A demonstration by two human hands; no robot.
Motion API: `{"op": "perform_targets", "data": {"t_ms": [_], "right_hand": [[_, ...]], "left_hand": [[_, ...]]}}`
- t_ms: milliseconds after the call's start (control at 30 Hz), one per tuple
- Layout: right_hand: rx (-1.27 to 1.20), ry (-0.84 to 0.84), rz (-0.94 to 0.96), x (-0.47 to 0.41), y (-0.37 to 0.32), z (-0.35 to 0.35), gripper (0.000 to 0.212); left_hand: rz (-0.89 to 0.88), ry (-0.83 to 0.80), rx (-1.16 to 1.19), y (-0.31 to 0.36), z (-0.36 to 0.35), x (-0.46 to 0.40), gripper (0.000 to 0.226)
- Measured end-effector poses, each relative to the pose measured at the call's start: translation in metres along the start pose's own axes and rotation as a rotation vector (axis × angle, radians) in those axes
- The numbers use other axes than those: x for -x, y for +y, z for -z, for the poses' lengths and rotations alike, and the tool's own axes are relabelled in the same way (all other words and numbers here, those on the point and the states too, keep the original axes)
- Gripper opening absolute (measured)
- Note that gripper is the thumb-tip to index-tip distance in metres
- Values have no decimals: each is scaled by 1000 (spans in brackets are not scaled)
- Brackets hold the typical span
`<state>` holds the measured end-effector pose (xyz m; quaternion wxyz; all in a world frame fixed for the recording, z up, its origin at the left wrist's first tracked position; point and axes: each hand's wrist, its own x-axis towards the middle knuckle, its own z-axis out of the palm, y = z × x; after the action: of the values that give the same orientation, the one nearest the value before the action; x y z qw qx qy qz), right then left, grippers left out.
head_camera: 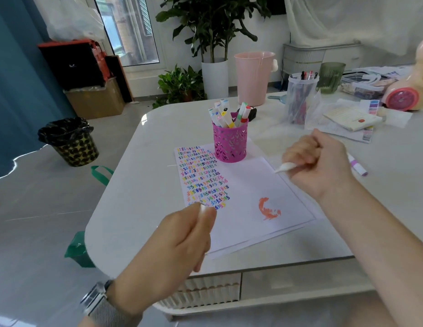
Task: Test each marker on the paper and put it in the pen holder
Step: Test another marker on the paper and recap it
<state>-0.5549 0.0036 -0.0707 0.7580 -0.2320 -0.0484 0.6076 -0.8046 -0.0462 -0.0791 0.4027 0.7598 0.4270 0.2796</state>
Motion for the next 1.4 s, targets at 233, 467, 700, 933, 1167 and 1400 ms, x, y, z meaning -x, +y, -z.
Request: {"op": "perform_targets", "data": {"t_ms": [233,467,700,933,1167,1400], "right_hand": [[564,-106,-90,3,32,-16,62],[1002,-203,-180,-4,46,-2,75],[1431,-85,267,-14,66,13,32],[1482,-169,394,-16,87,19,22],[1576,-127,411,-20,88,32,40],[1588,-217,393,-18,89,33,42]], "left_hand": [[-51,44,-335,-8,-21,-8,41],[-77,133,-466,-23,-21,-9,29],[-117,51,-756,-25,-17,-9,19],[-25,76,-772,-32,-5,-11,32],[69,-9,-750,-32,-4,-12,31],[68,22,-746,-31,-3,-12,31]]}}
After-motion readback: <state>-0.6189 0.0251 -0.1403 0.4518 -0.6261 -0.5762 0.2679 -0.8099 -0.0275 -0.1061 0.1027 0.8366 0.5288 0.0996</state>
